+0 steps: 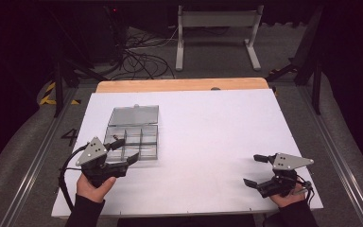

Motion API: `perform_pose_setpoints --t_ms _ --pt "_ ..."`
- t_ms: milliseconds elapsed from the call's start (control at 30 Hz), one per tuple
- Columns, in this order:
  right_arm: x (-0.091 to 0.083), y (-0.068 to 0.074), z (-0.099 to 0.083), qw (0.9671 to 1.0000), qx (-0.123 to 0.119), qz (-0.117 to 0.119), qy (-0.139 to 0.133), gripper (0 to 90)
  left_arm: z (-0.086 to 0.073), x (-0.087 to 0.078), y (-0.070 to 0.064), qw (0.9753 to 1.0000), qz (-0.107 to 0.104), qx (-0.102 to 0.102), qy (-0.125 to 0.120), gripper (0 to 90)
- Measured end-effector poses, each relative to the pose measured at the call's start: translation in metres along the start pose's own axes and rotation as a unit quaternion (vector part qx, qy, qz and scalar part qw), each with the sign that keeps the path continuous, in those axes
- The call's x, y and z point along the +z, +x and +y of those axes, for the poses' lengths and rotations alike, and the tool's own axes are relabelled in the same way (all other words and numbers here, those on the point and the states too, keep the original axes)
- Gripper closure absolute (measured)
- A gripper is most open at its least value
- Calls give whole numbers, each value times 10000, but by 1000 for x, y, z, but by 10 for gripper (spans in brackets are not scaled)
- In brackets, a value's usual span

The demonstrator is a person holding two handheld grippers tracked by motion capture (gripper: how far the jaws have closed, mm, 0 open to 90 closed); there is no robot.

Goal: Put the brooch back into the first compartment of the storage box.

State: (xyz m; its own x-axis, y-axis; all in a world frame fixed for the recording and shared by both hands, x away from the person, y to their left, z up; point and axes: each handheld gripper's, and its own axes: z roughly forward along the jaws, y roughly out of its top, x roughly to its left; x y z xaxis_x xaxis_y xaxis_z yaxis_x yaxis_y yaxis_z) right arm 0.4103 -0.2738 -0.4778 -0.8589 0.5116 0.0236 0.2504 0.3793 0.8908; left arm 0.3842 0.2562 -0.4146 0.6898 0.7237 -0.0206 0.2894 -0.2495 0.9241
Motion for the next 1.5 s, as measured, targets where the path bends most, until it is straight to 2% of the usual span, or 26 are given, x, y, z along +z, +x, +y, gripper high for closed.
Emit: perform_pose_setpoints --t_ms 233,267,500,767,933,1033,1100,1167,1233,1367,1400,1500 --pt "0 0 0 10000 -4 14 6 47 -11 3 -4 9999 -115 -18 -11 283" --pt "0 1 0 10000 -4 14 7 47 -13 4 -5 9999 -141 -68 -14 282" --pt "-1 1 0 10000 -8 24 3 47 -22 10 -8 9996 -264 -28 90 282" --pt "-1 1 0 10000 -28 42 5 46 -36 18 -7 9987 -421 -105 251 282" --pt "-1 1 0 10000 -25 36 -4 46 -43 22 -7 9983 -380 163 407 287" --pt "-1 1 0 10000 -24 44 4 46 -47 23 -7 9980 -435 88 452 285" --pt "0 1 0 10000 -28 46 11 46 -51 25 -7 9977 -447 108 501 285" --pt "0 2 0 10000 -20 49 12 46 -54 27 -7 9974 -485 15 527 286" --pt "0 2 -1 10000 -12 52 20 46 -58 28 -8 9968 -578 -160 524 287" --pt "-1 1 -1 10000 1 58 16 46 -59 29 -12 9967 -556 -31 594 287" --pt "-1 1 -1 10000 2 53 21 46 -59 29 -13 9965 -584 -59 601 287" --pt "0 1 -2 10000 8 67 28 46 -58 29 -14 9969 -512 48 604 288"
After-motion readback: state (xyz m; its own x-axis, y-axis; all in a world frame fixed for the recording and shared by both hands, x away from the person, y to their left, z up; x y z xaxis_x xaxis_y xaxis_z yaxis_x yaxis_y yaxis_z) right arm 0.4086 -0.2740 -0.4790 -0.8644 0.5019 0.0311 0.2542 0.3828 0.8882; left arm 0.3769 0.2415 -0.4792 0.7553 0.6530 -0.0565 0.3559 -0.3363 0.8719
